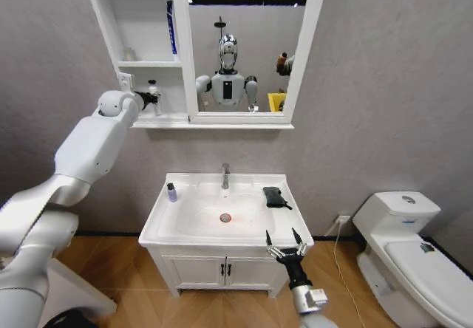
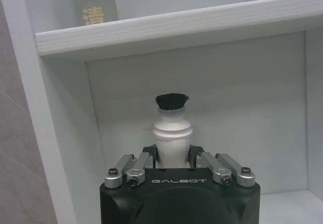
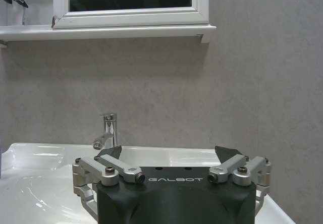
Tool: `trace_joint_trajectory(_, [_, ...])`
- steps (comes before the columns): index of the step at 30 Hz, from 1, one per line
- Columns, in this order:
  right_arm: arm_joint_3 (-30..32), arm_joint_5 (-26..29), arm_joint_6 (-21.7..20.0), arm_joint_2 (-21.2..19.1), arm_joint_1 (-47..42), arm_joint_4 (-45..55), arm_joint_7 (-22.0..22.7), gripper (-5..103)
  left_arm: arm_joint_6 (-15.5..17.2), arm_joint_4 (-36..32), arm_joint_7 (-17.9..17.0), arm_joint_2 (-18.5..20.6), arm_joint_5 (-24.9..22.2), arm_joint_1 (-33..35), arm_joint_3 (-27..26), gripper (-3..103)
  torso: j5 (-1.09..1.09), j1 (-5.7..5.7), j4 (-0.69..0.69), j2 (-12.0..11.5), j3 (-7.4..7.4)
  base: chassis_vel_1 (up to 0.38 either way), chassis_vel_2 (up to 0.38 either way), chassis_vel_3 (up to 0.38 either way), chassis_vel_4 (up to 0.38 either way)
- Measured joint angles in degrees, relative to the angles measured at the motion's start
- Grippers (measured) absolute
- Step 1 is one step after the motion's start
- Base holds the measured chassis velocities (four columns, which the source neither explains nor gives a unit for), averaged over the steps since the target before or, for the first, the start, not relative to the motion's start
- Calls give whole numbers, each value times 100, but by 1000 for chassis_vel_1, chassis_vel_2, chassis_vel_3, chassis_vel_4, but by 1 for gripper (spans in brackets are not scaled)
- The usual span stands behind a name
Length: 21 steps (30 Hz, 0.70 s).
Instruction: Move facial cleanser and shampoo from washbasin to cabinet, then wipe washbasin with towel.
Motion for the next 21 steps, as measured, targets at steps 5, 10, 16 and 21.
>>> trace_joint_trajectory(5, [-8, -3, -9, -1, 36, 0, 0, 100, 6, 46, -5, 1, 58, 4, -15, 32, 0, 0, 1, 0, 0, 0, 0, 0, 0])
trace_joint_trajectory(10, [-10, -3, -45, -2, 62, 14, 11, 100, 80, -116, -12, 94, 69, 104, -19, 44, 0, 0, 1, 1, 0, 0, 0, 0, 0])
trace_joint_trajectory(16, [-9, 71, -129, 22, 68, -3, 91, 100, 162, -431, -107, 263, -43, 304, -194, 66, 0, 0, -1, 1, 0, 0, 0, 0, 0])
trace_joint_trajectory(21, [-35, 74, -165, 11, 89, -10, 95, 100, 254, -1164, -339, 689, -338, 787, -320, 82, -2, -1, 2, 1, 0, 0, 0, 0, 0])
